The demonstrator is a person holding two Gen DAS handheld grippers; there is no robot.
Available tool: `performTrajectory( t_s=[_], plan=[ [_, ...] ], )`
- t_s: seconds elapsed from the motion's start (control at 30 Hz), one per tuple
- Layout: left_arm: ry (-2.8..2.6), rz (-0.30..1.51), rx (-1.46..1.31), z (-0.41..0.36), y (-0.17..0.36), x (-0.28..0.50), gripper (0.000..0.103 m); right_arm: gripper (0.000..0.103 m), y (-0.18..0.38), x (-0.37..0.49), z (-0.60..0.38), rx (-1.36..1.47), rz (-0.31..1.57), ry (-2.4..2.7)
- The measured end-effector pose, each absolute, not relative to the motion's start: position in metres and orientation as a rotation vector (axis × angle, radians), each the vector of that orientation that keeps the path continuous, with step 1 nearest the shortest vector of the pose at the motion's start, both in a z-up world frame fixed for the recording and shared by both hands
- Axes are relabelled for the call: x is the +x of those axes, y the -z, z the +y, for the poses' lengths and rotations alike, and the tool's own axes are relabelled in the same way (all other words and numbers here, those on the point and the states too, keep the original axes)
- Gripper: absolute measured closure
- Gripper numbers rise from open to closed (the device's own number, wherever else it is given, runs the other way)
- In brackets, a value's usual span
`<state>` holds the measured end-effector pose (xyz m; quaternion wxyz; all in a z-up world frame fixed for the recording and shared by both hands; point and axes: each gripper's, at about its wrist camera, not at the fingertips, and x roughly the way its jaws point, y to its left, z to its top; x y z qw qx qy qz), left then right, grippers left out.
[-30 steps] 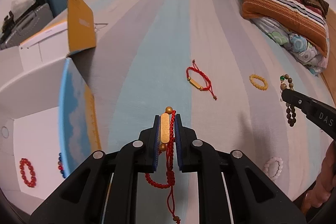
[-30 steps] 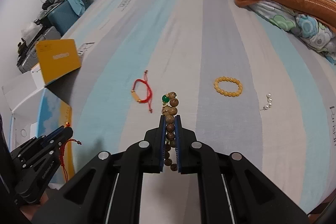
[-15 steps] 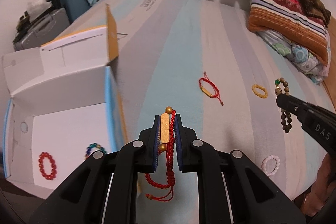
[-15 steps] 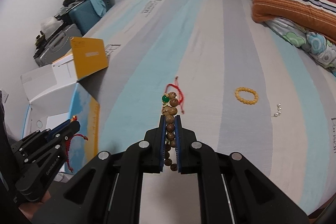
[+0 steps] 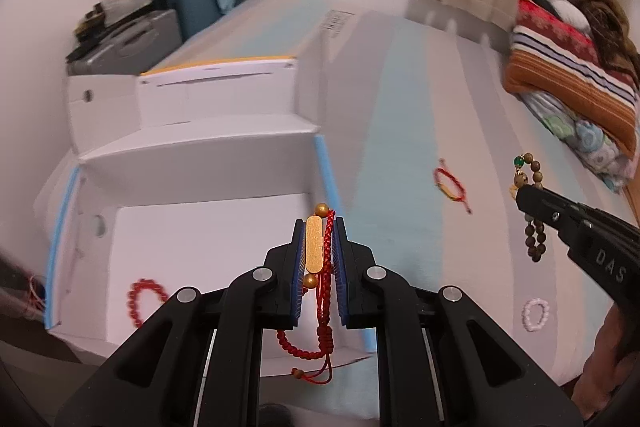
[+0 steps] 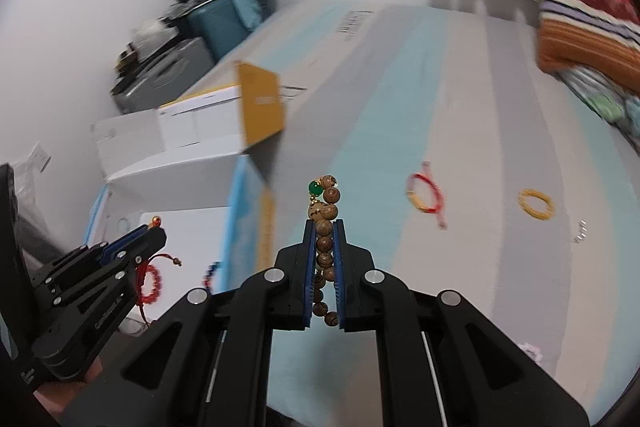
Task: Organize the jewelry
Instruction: 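Lift both bracelets and carry them over the white box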
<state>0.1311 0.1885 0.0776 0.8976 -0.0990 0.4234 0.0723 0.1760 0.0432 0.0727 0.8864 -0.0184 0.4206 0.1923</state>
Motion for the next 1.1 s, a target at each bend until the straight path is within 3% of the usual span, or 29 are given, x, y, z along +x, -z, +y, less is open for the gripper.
performTrajectory(
  t_s=[0.53, 1.1],
  plan=[
    [-0.336, 0.939, -0.255, 0.311, -0.049, 0.079, 0.091, 0.096, -0.029, 0.144, 0.178, -0.114, 0.958, -0.615],
    [-0.401, 1.053, -0.292, 0.358, 0.006, 0.072, 0.091, 0.096, 0.036, 0.150, 0.223, -0.191, 1.077, -0.621]
  ],
)
